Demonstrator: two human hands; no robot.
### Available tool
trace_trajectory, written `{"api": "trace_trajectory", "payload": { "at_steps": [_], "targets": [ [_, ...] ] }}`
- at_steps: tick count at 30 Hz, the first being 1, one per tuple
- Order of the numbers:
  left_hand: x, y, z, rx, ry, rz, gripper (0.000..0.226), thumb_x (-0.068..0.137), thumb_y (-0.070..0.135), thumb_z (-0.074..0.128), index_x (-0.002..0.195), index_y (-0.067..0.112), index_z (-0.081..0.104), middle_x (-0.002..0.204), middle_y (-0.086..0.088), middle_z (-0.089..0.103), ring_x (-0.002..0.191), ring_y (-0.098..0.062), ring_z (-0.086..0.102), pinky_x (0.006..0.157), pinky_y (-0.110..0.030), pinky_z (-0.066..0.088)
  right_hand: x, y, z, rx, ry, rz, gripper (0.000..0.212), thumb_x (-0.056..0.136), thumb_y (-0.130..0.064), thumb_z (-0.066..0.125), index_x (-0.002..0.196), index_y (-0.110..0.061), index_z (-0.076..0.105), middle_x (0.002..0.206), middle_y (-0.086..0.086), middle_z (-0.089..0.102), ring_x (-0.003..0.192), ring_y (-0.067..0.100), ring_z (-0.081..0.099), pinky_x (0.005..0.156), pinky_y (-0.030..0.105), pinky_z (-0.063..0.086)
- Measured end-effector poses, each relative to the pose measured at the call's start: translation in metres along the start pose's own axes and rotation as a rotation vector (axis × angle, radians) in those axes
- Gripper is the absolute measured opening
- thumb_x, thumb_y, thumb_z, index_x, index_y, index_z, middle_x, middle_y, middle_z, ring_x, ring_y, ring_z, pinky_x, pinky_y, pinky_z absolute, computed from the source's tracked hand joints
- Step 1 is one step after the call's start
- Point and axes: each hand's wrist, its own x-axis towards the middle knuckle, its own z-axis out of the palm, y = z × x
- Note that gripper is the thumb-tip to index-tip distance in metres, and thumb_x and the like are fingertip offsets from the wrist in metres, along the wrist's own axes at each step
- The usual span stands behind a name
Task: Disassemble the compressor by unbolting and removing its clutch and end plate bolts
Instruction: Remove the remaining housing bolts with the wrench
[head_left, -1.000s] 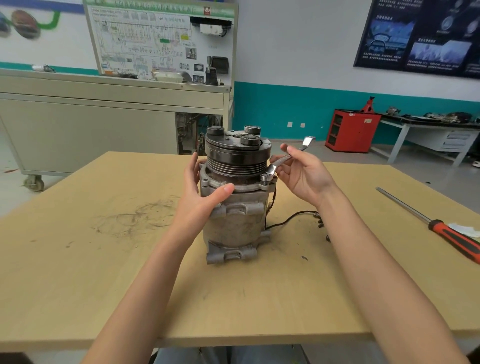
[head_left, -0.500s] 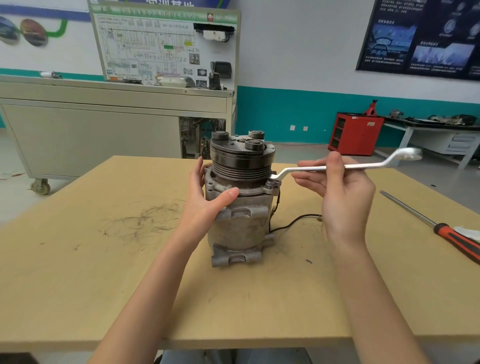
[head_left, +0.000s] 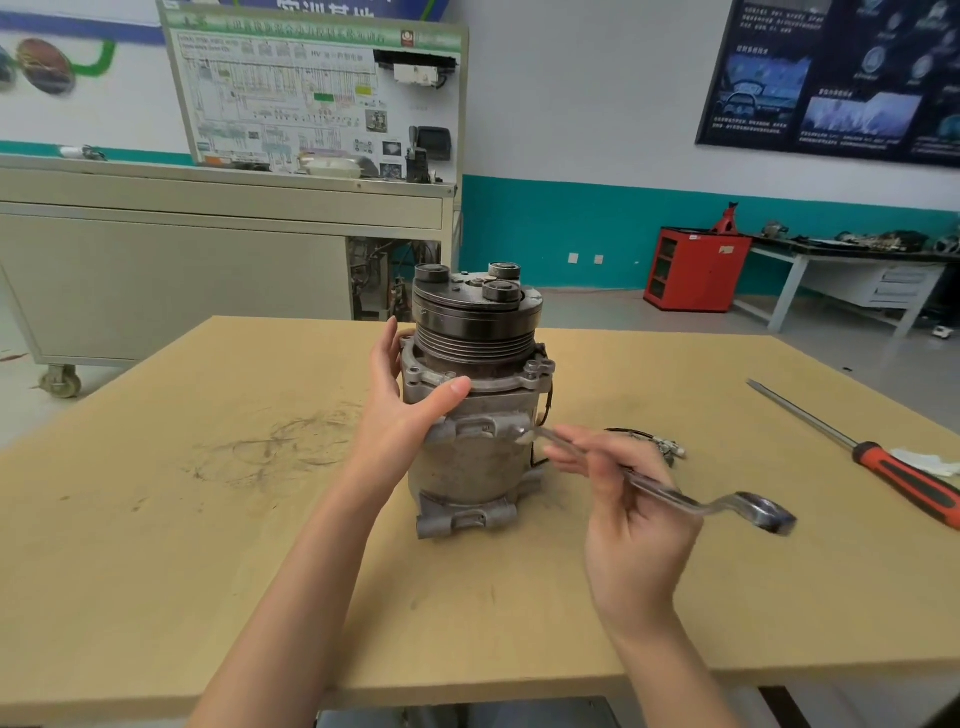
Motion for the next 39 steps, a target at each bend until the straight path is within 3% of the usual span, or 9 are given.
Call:
{"api": "trace_trajectory", "payload": {
  "at_steps": [6, 11, 16, 19, 24, 28, 31, 34, 39],
  "targets": [
    [-0.001, 0.002, 0.000, -0.009, -0.005, -0.004, 0.112, 0.054, 0.064, 0.070, 0.149, 0.040, 0.015, 0.118, 0.047, 0.031, 0.098, 0.039, 0.035, 0.088, -0.008, 0.034, 0.023, -0.007, 0.000, -0.010, 0.068, -0.045, 0.024, 0.098, -0.032, 0.050, 0.110, -0.014, 0.060, 0.110, 0.003, 0.067, 0.099, 0.031, 0.067, 0.084, 0.053, 0.053],
    [0.000, 0.002, 0.000, -0.009, -0.008, -0.007, 0.113, 0.054, 0.064, 0.070, 0.149, 0.040, 0.015, 0.120, 0.046, 0.030, 0.100, 0.037, 0.035, 0.094, -0.013, 0.035, 0.024, -0.005, 0.006, -0.030, -0.012, -0.005, 0.027, 0.098, -0.035, 0.048, 0.113, -0.015, 0.060, 0.112, 0.002, 0.068, 0.102, 0.024, 0.067, 0.086, 0.047, 0.054],
    [0.001, 0.000, 0.000, -0.021, -0.003, 0.011, 0.113, 0.054, 0.062, 0.071, 0.150, 0.038, 0.015, 0.122, 0.044, 0.031, 0.101, 0.037, 0.035, 0.091, -0.009, 0.035, 0.023, -0.002, 0.005, -0.157, -0.059, -0.087, 0.028, 0.098, -0.027, 0.050, 0.107, -0.004, 0.063, 0.111, 0.015, 0.067, 0.106, 0.022, 0.065, 0.090, 0.038, 0.053],
    [0.000, -0.001, 0.000, -0.022, -0.002, 0.012, 0.112, 0.054, 0.063, 0.071, 0.149, 0.038, 0.015, 0.122, 0.044, 0.031, 0.102, 0.037, 0.034, 0.092, -0.009, 0.034, 0.025, -0.002, 0.006, -0.198, -0.061, -0.086, 0.026, 0.096, -0.026, 0.051, 0.106, -0.005, 0.062, 0.110, 0.013, 0.067, 0.105, 0.017, 0.065, 0.091, 0.033, 0.052],
    [0.001, 0.000, 0.001, -0.023, 0.003, 0.013, 0.112, 0.054, 0.062, 0.071, 0.149, 0.038, 0.016, 0.122, 0.043, 0.031, 0.099, 0.039, 0.034, 0.087, -0.005, 0.033, 0.039, -0.006, 0.009, -0.202, -0.071, 0.011, 0.024, 0.093, -0.026, 0.050, 0.102, -0.009, 0.064, 0.100, 0.005, 0.069, 0.095, 0.022, 0.068, 0.080, 0.046, 0.056],
    [0.002, -0.003, 0.002, -0.024, 0.015, 0.011, 0.103, 0.064, 0.049, 0.072, 0.150, 0.037, 0.016, 0.122, 0.040, 0.032, 0.100, 0.037, 0.033, 0.087, -0.005, 0.033, 0.053, -0.003, 0.008, -0.253, -0.111, -0.055, 0.028, 0.096, -0.029, 0.047, 0.092, -0.008, 0.064, 0.087, 0.001, 0.070, 0.084, 0.018, 0.071, 0.073, 0.041, 0.058],
    [0.002, -0.004, 0.002, -0.021, 0.017, 0.011, 0.100, 0.066, 0.046, 0.071, 0.149, 0.037, 0.016, 0.121, 0.042, 0.032, 0.099, 0.038, 0.034, 0.084, -0.003, 0.033, 0.061, 0.011, 0.000, 0.093, -0.096, 0.172, 0.022, 0.099, -0.020, 0.039, 0.087, -0.012, 0.057, 0.085, 0.000, 0.071, 0.078, 0.020, 0.072, 0.069, 0.031, 0.058],
    [0.002, -0.004, 0.002, -0.019, 0.014, 0.012, 0.098, 0.067, 0.046, 0.071, 0.148, 0.039, 0.017, 0.121, 0.043, 0.032, 0.098, 0.038, 0.036, 0.085, -0.005, 0.034, 0.090, 0.037, -0.008, 0.407, -0.076, 0.568, 0.031, 0.103, -0.011, 0.029, 0.083, -0.006, 0.052, 0.076, 0.008, 0.072, 0.067, 0.023, 0.071, 0.061, 0.028, 0.057],
    [0.001, -0.001, 0.002, -0.027, 0.013, 0.017, 0.106, 0.058, 0.058, 0.072, 0.147, 0.041, 0.018, 0.123, 0.042, 0.033, 0.101, 0.036, 0.038, 0.083, -0.004, 0.038, 0.145, 0.076, -0.002, 0.675, -0.485, 0.876, 0.022, 0.101, -0.014, 0.033, 0.088, -0.008, 0.050, 0.075, 0.009, 0.071, 0.056, 0.014, 0.066, 0.052, 0.019, 0.054]
  ]
}}
